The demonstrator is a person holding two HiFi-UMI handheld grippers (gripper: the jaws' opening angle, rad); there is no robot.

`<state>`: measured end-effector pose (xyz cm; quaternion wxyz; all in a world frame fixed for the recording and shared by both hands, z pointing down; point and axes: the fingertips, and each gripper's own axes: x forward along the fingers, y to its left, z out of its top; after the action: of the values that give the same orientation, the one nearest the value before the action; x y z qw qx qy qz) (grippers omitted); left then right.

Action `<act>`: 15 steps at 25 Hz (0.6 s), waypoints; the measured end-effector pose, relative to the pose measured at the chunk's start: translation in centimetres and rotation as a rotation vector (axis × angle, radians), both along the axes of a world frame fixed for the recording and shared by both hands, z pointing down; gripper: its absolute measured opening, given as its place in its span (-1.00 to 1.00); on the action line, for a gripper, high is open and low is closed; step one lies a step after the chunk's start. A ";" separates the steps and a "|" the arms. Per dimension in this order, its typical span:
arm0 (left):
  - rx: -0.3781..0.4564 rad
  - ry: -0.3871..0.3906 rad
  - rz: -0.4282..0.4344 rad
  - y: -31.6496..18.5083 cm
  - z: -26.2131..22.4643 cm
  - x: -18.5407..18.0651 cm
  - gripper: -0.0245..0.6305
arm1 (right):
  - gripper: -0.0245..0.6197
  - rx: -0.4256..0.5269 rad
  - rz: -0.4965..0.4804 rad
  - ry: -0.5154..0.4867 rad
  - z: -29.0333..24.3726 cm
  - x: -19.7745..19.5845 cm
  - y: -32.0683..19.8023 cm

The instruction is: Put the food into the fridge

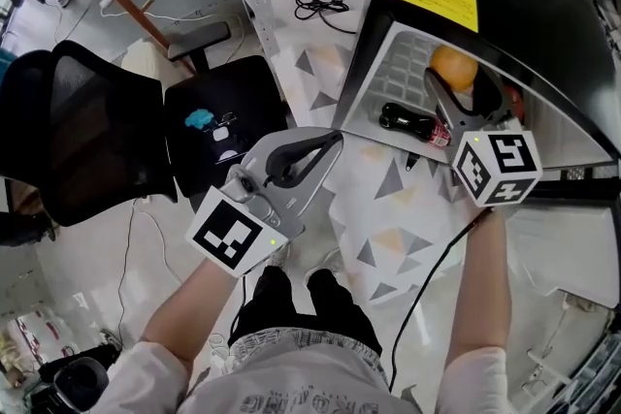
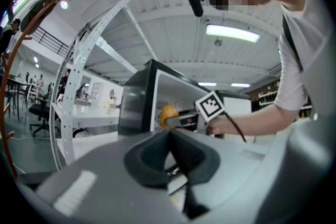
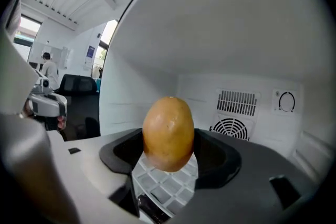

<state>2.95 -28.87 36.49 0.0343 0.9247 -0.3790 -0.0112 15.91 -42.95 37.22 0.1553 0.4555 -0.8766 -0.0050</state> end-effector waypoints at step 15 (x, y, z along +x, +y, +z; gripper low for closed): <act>-0.019 0.015 -0.011 0.3 1.9 -0.7 -0.90 | -0.07 -0.013 0.066 0.240 4.9 -0.7 -4.4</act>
<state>2.22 -28.57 38.40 0.0461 0.9222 -0.3837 -0.0148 15.24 -47.33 42.14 0.2622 0.4791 -0.8363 -0.0488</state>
